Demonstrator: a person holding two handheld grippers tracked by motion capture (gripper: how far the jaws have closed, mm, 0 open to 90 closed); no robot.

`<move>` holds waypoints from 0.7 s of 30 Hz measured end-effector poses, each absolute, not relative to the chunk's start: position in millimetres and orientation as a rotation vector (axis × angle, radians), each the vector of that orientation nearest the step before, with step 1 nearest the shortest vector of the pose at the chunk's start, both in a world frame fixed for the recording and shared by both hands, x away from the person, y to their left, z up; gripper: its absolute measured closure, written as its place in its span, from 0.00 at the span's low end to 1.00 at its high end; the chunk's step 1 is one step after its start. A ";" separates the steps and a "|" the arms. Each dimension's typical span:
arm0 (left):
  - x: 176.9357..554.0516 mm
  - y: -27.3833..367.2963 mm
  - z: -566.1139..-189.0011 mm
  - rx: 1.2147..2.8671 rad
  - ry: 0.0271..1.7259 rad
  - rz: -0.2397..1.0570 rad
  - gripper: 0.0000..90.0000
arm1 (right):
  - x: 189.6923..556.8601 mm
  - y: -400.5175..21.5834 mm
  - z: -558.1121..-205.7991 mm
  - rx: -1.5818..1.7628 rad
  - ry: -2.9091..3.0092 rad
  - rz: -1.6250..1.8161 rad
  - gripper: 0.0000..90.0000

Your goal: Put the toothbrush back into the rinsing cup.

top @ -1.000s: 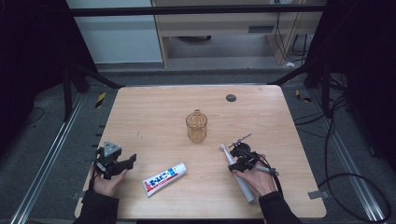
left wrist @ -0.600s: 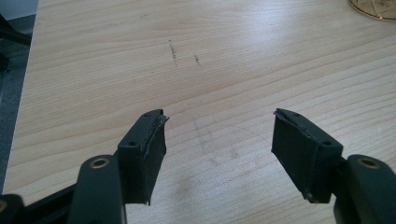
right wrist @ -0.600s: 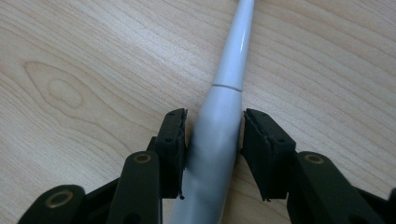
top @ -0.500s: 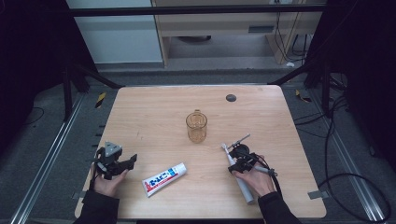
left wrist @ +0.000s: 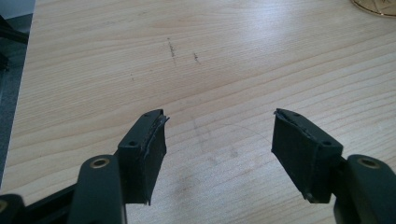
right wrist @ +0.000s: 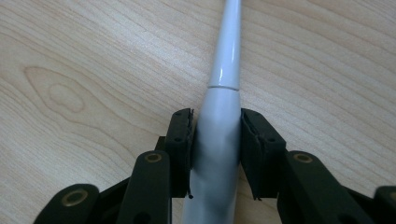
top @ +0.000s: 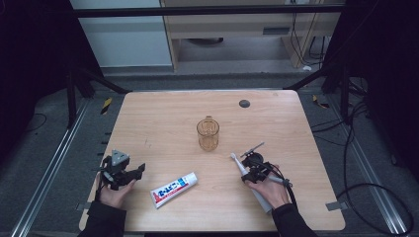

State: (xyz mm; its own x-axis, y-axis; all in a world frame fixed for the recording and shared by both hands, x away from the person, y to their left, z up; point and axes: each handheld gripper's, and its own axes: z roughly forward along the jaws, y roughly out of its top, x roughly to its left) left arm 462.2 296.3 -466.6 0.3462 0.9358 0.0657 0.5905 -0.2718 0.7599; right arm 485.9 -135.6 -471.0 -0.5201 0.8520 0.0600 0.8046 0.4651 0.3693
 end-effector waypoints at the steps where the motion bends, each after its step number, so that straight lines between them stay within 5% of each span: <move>1: 462.2 296.3 -466.6 1.971 1.329 0.691 0.38 | 485.9 -135.7 -471.0 1.462 2.573 0.538 0.74; 21: 462.6 295.8 -467.1 1.974 1.330 0.683 0.38 | 485.0 -138.7 -463.5 1.476 2.564 0.557 0.75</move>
State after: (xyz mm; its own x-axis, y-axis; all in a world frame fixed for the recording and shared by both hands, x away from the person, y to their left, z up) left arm 462.6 295.8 -467.1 0.3489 0.9352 0.0609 0.5945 -0.2711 0.7570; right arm 485.0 -138.7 -463.5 -0.5125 0.8559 0.0695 0.8076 0.4529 0.3778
